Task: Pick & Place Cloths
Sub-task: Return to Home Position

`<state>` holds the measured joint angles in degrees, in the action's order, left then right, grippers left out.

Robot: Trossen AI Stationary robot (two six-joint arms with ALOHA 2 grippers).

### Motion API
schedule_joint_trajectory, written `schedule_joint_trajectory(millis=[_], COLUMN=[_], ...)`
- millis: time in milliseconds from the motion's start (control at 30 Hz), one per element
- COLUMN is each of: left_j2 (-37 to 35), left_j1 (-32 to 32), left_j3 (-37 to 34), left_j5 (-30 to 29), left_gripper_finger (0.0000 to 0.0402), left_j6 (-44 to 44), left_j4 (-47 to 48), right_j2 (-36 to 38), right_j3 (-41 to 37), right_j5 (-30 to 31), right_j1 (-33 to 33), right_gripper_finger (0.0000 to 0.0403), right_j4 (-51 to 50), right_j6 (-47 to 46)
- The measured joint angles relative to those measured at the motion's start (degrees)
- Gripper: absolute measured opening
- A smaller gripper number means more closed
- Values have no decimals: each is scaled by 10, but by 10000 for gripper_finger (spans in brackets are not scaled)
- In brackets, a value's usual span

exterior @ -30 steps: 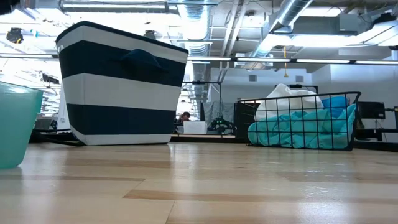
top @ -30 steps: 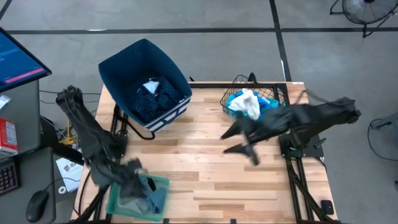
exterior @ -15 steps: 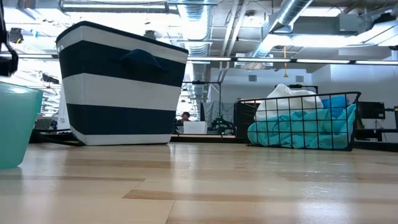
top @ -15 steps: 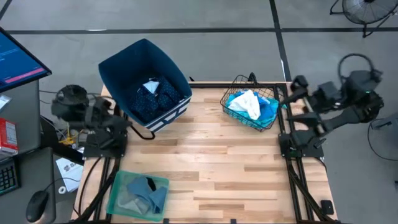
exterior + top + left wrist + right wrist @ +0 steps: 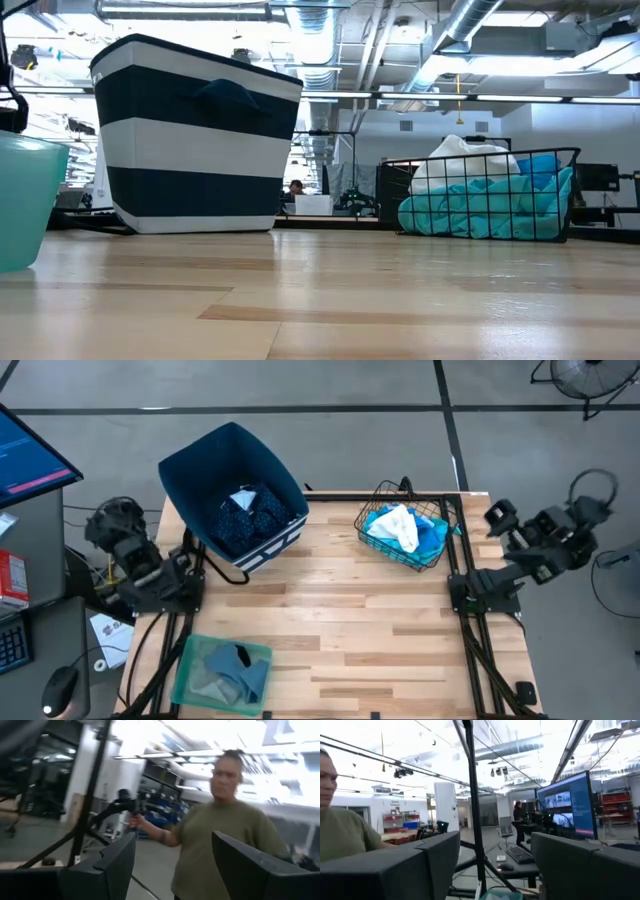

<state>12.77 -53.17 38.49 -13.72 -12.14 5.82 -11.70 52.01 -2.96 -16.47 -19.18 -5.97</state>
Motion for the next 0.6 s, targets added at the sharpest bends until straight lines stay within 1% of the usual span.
schedule_joint_trajectory(millis=[100, 167, 233, 267, 300, 400, 467, 567, 600], left_j2=[-7, -14, -21, -23, -25, -32, -34, -38, -39], left_j1=[0, 0, 0, 0, 0, 0, 0, 0, 0], left_j3=[-51, -91, -134, -159, -183, -256, -307, -379, -381], left_j5=[39, 47, 47, 47, 47, 47, 47, 51, 53], left_gripper_finger=[242, 242, 242, 243, 243, 243, 242, 242, 242], left_j6=[41, 57, 69, 73, 74, 74, 74, 74, 70], left_j4=[-40, -71, -113, -138, -162, -230, -283, -359, -350], right_j2=[69, 114, 114, 114, 111, 97, 100, 115, 115], right_j3=[-92, -151, -201, -221, -232, -290, -343, -396, -413], right_j5=[-2, -2, 0, -1, -4, -2, -16, -35, -34], right_j1=[0, 0, 0, 0, 0, 0, 0, 0, 0], right_gripper_finger=[237, 237, 237, 237, 237, 237, 237, 237, 237], right_j4=[44, 74, 103, 84, 91, 165, 194, 284, 289], right_j6=[-15, -30, -42, -47, -54, -64, -57, -42, -41])
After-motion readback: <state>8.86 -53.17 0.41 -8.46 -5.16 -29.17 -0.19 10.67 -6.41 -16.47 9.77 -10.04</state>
